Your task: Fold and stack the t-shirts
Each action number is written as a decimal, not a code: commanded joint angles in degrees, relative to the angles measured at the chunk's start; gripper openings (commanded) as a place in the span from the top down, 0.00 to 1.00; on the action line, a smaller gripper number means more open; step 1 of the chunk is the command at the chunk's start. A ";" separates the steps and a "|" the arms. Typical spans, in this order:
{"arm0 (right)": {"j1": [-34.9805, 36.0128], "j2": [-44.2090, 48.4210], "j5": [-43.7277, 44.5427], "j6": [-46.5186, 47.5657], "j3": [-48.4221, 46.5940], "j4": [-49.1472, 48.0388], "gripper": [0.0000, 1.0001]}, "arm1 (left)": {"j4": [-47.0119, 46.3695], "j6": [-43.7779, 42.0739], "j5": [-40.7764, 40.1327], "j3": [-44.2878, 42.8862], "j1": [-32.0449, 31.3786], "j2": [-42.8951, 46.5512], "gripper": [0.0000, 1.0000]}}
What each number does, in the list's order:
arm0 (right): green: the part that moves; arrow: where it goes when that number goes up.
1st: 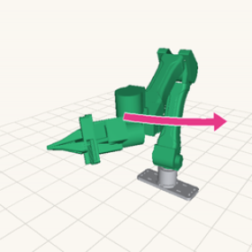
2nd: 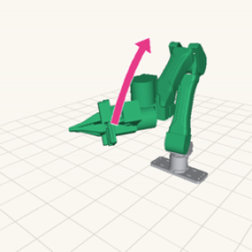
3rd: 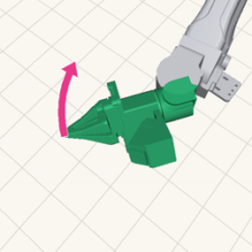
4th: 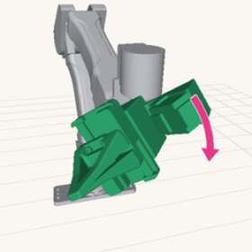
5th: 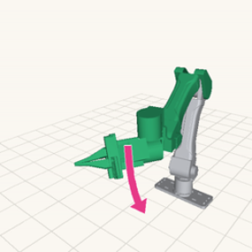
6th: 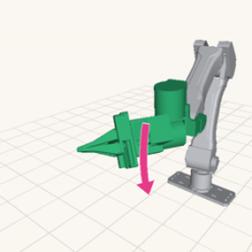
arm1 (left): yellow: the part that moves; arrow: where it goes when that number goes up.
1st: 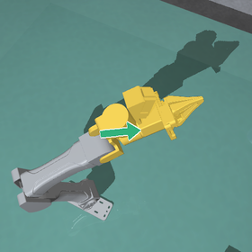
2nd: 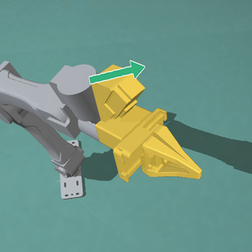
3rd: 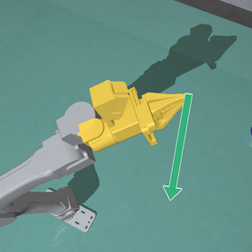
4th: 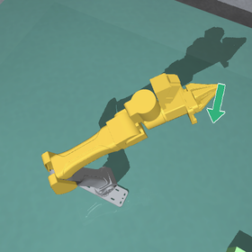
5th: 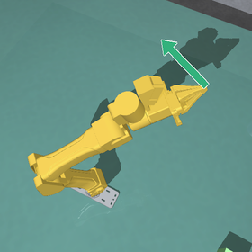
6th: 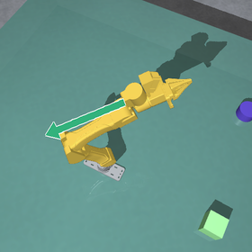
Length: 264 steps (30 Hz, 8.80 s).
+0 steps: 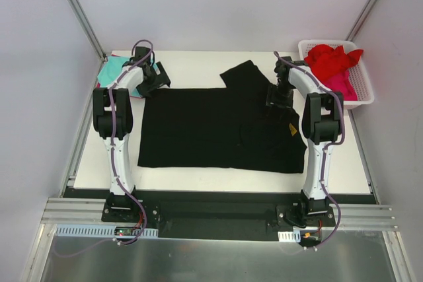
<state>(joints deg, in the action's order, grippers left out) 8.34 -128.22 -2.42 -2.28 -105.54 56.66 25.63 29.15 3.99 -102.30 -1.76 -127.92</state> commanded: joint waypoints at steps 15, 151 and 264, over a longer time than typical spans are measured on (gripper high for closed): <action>5.54 24.93 0.56 0.27 7.83 0.12 0.41 | 2.67 -3.66 -1.88 18.69 -13.34 33.42 0.01; 17.59 44.46 16.48 -12.22 56.23 -35.48 0.29 | -31.95 4.69 -20.86 68.81 -25.14 48.73 0.01; 5.64 26.47 3.49 -0.97 11.33 -20.44 0.10 | -12.33 1.10 -22.29 33.04 -20.40 41.36 0.01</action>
<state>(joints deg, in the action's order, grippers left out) 17.69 -95.83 6.17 -7.27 -88.38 39.64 16.84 32.05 -18.76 -67.92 -25.26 -84.05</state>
